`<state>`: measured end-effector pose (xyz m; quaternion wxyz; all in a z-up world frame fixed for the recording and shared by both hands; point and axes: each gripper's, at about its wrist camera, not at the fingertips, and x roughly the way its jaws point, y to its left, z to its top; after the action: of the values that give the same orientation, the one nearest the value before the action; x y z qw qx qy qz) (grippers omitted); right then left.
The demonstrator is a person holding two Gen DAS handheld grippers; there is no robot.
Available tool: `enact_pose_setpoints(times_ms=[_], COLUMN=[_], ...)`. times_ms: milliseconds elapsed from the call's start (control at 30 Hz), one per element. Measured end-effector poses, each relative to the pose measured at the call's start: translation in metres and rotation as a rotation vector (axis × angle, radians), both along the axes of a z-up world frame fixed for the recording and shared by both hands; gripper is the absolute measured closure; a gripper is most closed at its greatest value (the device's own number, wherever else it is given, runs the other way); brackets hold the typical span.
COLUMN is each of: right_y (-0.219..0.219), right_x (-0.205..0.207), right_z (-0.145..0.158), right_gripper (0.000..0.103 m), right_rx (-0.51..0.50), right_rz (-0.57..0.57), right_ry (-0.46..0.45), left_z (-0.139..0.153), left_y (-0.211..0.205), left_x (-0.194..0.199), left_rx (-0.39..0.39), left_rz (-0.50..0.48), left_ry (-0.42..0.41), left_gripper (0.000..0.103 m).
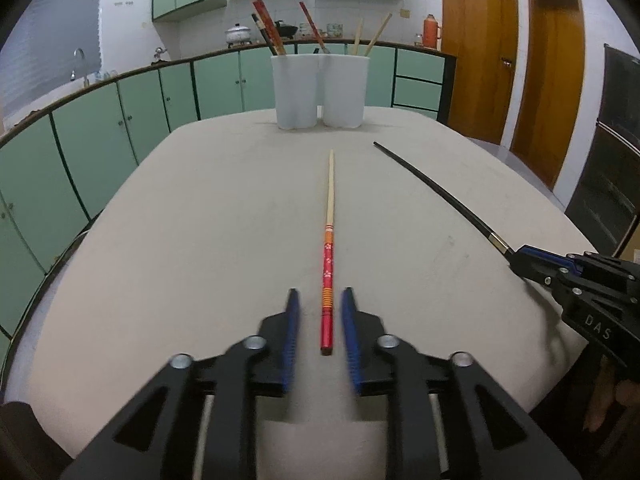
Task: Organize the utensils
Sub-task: 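Carry both held chopsticks to the white holders and lower them in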
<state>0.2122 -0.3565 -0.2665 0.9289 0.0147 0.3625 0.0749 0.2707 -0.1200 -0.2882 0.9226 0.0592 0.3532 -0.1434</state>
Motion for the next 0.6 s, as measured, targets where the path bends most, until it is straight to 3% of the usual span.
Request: enact_pose_setpoints(times_ms=[67, 167, 200, 267, 333, 600], right_y=[0.002, 0.003, 0.004, 0.004, 0.004, -0.006], right_x=[0.000, 0.003, 0.004, 0.005, 0.004, -0.023], right_z=[-0.001, -0.003, -0.003, -0.002, 0.000, 0.048], right_gripper=[0.094, 0.093, 0.093, 0.094, 0.097, 0.097], right_rx=[-0.006, -0.006, -0.010, -0.015, -0.007, 0.071], right_rz=[0.001, -0.001, -0.002, -0.005, -0.011, -0.044], right_ry=[-0.002, -0.012, -0.014, -0.009, -0.002, -0.066], left_z=[-0.001, -0.003, -0.004, -0.004, -0.002, 0.043], left_y=[0.000, 0.001, 0.001, 0.000, -0.002, 0.010], left_x=[0.001, -0.001, -0.001, -0.002, -0.002, -0.005], left_rx=[0.012, 0.010, 0.006, -0.012, -0.029, -0.123], left_rz=[-0.009, -0.021, -0.029, -0.061, -0.077, -0.037], left_ry=[-0.006, -0.017, -0.023, -0.027, -0.012, 0.057], left_gripper=[0.066, 0.066, 0.068, 0.091, 0.097, 0.097])
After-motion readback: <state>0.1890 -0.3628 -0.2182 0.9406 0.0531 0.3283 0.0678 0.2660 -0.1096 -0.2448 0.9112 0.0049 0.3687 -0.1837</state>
